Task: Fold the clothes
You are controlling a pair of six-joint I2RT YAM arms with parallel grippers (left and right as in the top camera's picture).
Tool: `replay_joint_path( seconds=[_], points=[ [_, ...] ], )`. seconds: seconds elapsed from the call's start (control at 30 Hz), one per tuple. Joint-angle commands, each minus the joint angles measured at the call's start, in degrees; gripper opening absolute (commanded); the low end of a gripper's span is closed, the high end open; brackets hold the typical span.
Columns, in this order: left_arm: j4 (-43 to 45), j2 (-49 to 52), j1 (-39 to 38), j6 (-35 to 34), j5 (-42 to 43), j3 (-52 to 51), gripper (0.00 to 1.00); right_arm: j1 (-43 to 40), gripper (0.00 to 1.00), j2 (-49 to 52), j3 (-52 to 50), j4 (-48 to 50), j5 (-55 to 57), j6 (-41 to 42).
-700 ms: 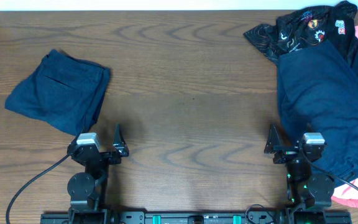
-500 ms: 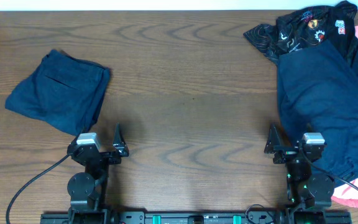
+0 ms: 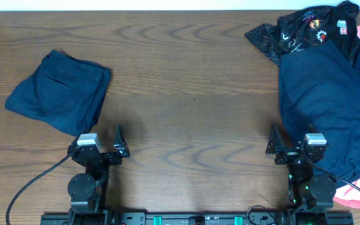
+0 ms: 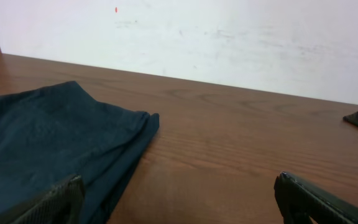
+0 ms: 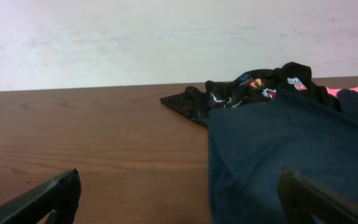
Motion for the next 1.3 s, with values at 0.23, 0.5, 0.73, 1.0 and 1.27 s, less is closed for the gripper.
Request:
replay_joint_path(
  seconds=[0.23, 0.5, 0.73, 1.0, 1.27],
  points=[
    [-1.4, -0.3, -0.2, 1.0, -0.3, -1.4, 0.98, 0.6, 0.99, -0.3, -0.1, -0.2, -0.1, -0.7],
    [-1.4, -0.3, -0.2, 0.9, -0.3, -1.4, 0.98, 0.6, 0.99, -0.2, -0.1, -0.2, 0.0, -0.7],
    [-1.6, -0.3, -0.2, -0.5, -0.3, -1.1, 0.98, 0.6, 0.99, 1.6, 0.0, -0.3, 0.9, -0.7],
    [-1.8, 4.9, -0.2, -2.9, 1.1, 2.8, 0.98, 0.6, 0.99, 9.2, 3.7, -0.3, 4.4, -0.2],
    [-11.0, 23.7, -0.2, -2.9, 1.5, 16.5, 0.98, 0.6, 0.99, 28.7, 15.4, -3.7, 5.4, -0.3]
  ],
)
